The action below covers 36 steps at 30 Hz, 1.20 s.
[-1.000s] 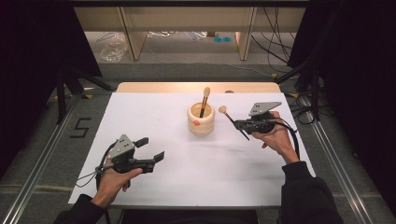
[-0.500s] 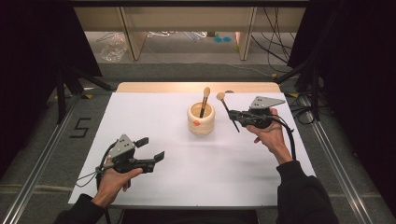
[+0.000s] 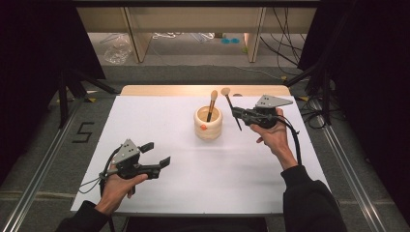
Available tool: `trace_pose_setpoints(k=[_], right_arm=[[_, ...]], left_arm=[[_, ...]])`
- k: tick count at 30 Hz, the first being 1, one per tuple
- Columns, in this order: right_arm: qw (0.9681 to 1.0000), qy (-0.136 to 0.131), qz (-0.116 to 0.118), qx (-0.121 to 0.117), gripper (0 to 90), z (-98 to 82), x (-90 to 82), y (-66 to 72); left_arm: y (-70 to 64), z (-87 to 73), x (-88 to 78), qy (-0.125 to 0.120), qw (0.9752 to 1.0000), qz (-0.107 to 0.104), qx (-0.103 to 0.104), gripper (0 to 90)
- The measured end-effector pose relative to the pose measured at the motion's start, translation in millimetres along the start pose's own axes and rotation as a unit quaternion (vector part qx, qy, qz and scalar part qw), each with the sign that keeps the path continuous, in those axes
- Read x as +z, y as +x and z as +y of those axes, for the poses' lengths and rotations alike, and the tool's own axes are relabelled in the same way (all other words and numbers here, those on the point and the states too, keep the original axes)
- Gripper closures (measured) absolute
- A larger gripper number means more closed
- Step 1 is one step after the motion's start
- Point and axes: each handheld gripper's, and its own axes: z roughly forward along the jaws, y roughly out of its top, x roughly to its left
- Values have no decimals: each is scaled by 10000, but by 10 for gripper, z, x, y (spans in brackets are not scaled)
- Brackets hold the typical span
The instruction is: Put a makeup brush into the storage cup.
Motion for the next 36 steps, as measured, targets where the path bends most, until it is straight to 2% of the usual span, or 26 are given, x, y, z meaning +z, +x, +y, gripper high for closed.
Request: trace_pose_setpoints(k=[2, 4, 11, 13, 16, 17, 19, 29, 32, 33, 34, 35, 36], right_arm=[[10000, -73, 9, 36, 835, 29, 11, 3], [9998, -190, -98, -36, 835, 60, 30, 6], [9994, -341, 63, 67, 835, 159, 148, 32], [9991, -402, 53, 109, 836, 178, 177, 42], [9988, -459, 79, 139, 835, 209, 222, 54], [9985, -508, 121, 179, 835, 218, 242, 54], [9976, -666, 64, 154, 835, 235, 287, 45], [9962, -858, -5, 170, 836, 300, 455, 50], [9955, -916, 0, 252, 835, 300, 511, 43], [9955, -866, 56, 393, 835, 298, 519, 54], [9948, -972, -18, 314, 835, 296, 543, 40], [9956, -839, 13, 409, 835, 294, 544, 42], [9952, -894, -5, 395, 835, 293, 553, 37]], left_arm=[[-4, 2, -6, 24, 10000, 37, -13, 169], [-7, 0, -5, 18, 10000, 34, -53, 169], [2, 4, -10, 12, 10000, 11, 10, 169], [-8, 0, -9, 10, 9999, 35, -96, 169], [-10, 0, -9, 8, 9999, 46, -102, 169], [-11, 0, -9, 10, 9999, 45, -110, 169], [-12, -1, -7, 7, 9999, 41, -109, 169], [-3, 2, -9, 1, 10000, 26, -63, 169], [1, 5, -12, 3, 10000, 17, -14, 169], [1, 4, -11, 3, 10000, 18, -30, 169], [0, 2, -10, -3, 10000, 23, -66, 169], [0, 2, -11, -7, 10000, 23, -68, 169], [2, 3, -13, -2, 10000, 21, -48, 169]])
